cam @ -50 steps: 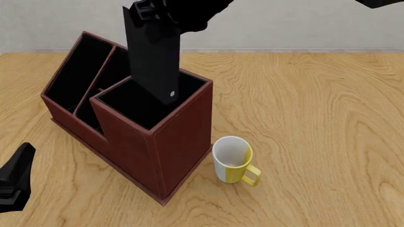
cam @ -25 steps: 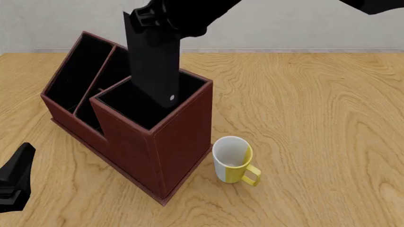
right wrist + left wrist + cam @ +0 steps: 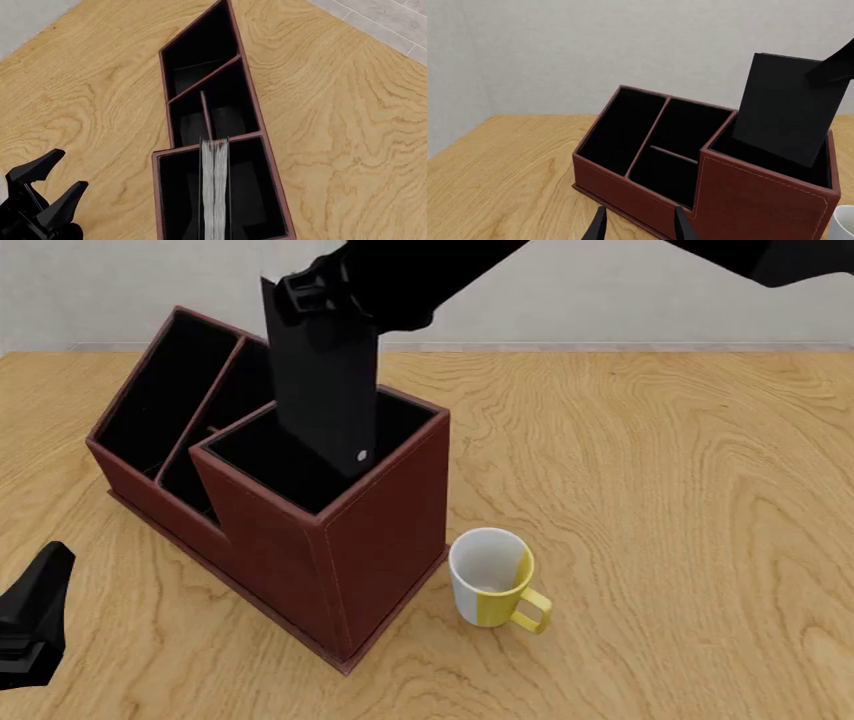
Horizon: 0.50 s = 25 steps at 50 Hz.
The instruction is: Pick up the book and place it in the right compartment of the caddy.
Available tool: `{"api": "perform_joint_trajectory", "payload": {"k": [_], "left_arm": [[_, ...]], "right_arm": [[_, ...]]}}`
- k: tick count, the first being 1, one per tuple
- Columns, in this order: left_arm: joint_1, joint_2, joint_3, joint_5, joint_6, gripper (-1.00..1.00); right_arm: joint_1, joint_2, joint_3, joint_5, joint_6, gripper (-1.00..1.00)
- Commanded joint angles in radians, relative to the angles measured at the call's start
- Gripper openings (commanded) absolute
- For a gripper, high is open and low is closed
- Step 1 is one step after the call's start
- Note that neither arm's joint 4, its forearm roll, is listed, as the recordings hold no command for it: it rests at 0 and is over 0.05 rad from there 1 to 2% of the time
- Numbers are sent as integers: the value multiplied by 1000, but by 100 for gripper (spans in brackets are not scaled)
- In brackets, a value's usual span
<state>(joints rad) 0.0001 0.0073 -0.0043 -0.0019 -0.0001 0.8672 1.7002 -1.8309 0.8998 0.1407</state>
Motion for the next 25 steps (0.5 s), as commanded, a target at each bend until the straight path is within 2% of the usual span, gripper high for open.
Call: {"api": "perform_joint_trajectory", "payload": {"k": [1,25], "left_arm": [[0,0,0,0,0,100],[0,0,0,0,0,100]], "right_arm": [[5,-8,10,-22,23,-100],[13,-3,46,-53,24,-100]]}}
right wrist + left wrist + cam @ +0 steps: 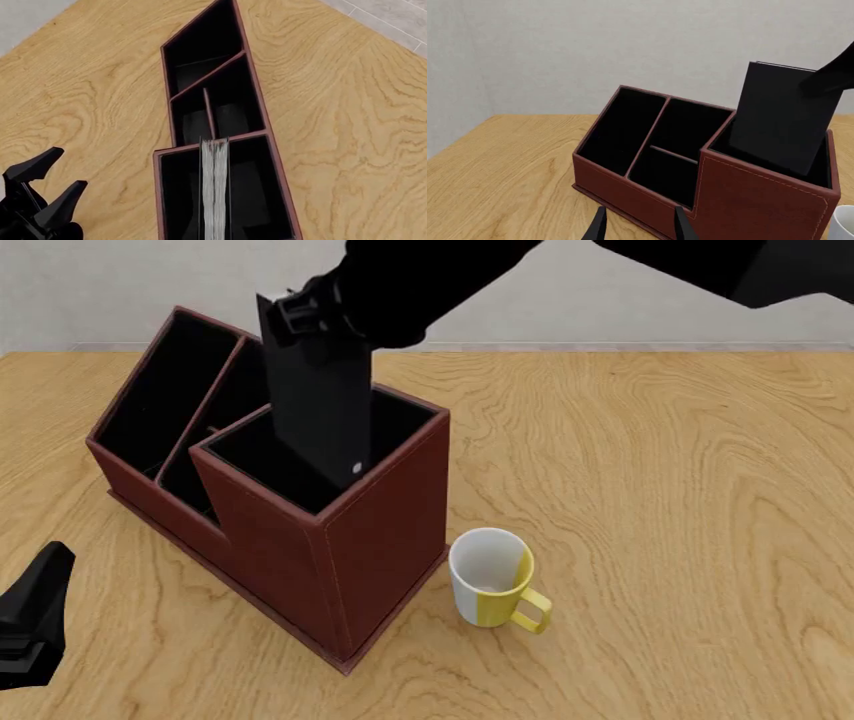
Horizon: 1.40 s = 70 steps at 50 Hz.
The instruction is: Pick up the book and place it in the right compartment of the caddy.
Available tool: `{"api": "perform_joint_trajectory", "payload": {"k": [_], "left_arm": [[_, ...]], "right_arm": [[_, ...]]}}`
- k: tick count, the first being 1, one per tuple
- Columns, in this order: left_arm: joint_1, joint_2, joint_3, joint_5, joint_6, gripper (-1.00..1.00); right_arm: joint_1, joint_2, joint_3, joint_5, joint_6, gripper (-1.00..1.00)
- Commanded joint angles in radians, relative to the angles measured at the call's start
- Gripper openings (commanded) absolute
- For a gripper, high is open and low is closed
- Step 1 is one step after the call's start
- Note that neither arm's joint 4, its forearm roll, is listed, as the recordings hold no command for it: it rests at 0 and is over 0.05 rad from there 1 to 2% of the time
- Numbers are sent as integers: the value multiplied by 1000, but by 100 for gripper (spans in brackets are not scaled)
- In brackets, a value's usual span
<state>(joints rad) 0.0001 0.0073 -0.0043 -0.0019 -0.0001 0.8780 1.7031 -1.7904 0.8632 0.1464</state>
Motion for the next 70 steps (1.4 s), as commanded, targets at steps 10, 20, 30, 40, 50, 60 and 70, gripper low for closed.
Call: {"api": "perform_joint_trajectory", "payload": {"k": [10,20,30,40,50,60,70], "left_arm": [[0,0,0,0,0,100],[0,0,0,0,0,100],[0,0,0,0,0,100],[0,0,0,0,0,100],[0,0,0,0,0,100],[0,0,0,0,0,100],[0,0,0,0,0,100]], "right_arm": [[-2,-8,25,-30,18,-100],[-1,-11,39,-40,21,-100],[6,-10,56,-57,24,-100],[9,-9,72,-71,26,-100],[15,-8,76,-76,31,-100],[18,-4,91,-90,30,-100],[26,-4,100,-96,36,-100]]}}
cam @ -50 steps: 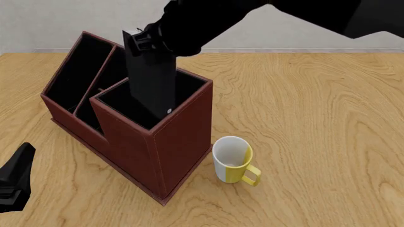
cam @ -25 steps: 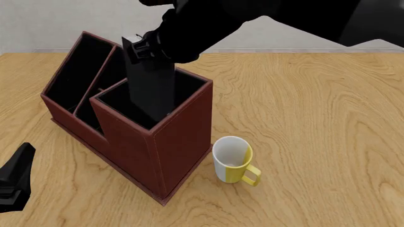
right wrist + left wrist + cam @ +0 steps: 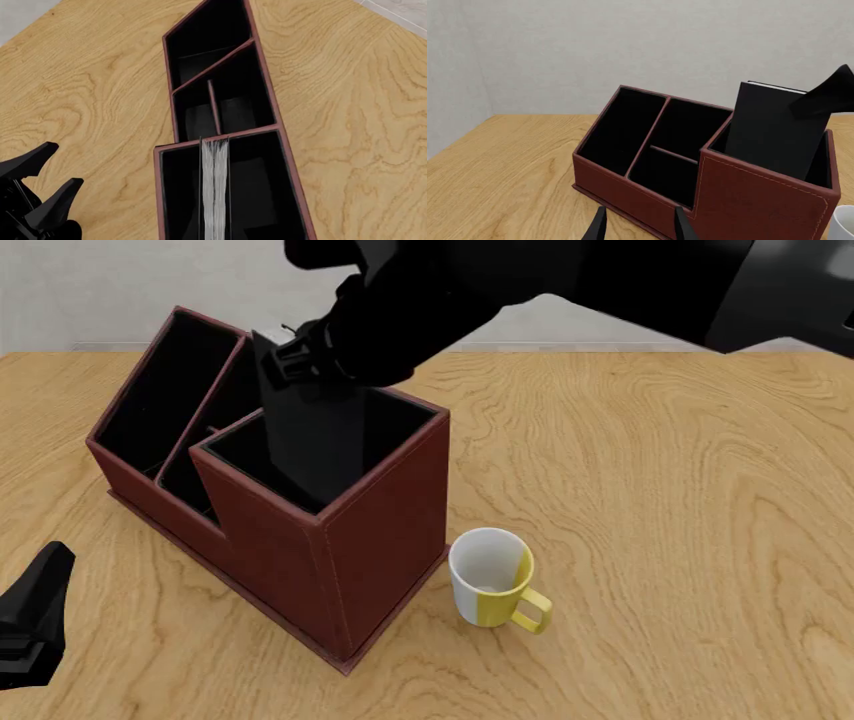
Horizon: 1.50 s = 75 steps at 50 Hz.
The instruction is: Pick up the book and place it in the right compartment of the caddy.
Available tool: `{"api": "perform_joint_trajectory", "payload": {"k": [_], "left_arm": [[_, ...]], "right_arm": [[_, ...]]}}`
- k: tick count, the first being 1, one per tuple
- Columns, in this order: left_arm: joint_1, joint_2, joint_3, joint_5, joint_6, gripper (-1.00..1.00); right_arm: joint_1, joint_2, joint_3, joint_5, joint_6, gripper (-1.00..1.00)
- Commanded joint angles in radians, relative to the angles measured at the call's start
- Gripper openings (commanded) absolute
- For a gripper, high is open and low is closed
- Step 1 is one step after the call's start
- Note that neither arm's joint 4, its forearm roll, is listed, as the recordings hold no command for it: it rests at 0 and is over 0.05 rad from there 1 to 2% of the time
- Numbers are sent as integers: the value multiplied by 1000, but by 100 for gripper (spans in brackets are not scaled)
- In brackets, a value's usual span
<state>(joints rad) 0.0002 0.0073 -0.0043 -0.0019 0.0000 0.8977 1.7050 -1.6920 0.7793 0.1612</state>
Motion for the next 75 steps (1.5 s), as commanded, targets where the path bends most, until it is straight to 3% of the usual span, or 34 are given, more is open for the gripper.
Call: {"api": "perform_joint_trajectory", "payload": {"k": [1,75], "left_arm": [[0,0,0,0,0,100],[0,0,0,0,0,100]], "right_arm": [[6,-6,2,-12,21,-100],[-5,-5,90,-80,22,-100]]}}
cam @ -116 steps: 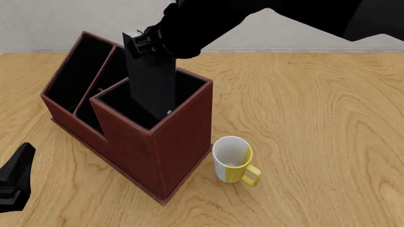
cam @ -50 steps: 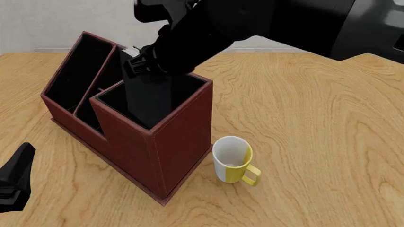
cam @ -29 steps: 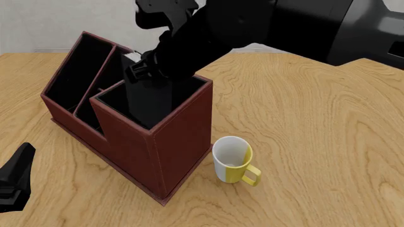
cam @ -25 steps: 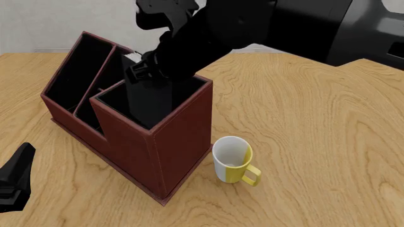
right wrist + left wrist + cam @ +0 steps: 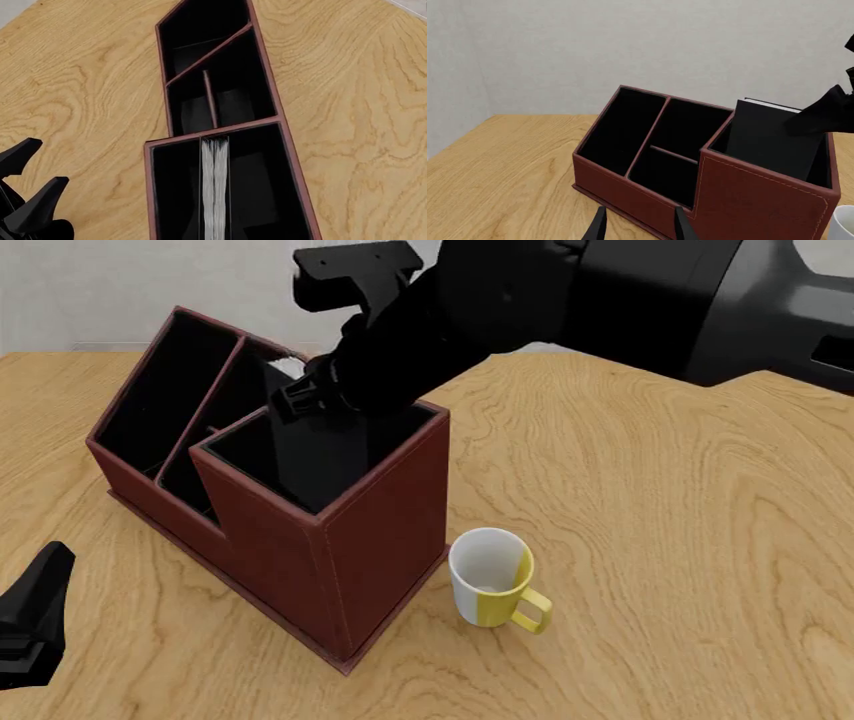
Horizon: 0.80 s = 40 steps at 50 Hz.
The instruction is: Pick up the book and place it in the right compartment of the caddy.
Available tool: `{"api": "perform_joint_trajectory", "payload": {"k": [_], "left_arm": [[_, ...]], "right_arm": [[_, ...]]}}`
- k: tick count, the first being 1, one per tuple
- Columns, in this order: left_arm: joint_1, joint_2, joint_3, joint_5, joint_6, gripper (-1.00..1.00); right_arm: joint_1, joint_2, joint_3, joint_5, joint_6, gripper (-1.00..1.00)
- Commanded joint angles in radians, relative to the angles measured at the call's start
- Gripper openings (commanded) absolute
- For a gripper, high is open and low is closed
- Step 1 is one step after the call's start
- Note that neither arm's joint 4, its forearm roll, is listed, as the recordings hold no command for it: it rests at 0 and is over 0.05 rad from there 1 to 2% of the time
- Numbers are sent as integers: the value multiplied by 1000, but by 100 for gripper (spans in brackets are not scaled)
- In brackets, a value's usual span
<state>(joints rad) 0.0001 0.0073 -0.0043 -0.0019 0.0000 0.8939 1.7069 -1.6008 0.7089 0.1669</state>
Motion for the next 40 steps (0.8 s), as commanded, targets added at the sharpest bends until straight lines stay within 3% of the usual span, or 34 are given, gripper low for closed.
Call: {"api": "perform_joint_trajectory", "payload": {"k": [1,40], "left_arm": [[0,0,0,0,0,100],[0,0,0,0,0,100]], "right_arm": [[-1,-7,0,-11,18,-100],[-10,2,23,-25,10,-100]]}}
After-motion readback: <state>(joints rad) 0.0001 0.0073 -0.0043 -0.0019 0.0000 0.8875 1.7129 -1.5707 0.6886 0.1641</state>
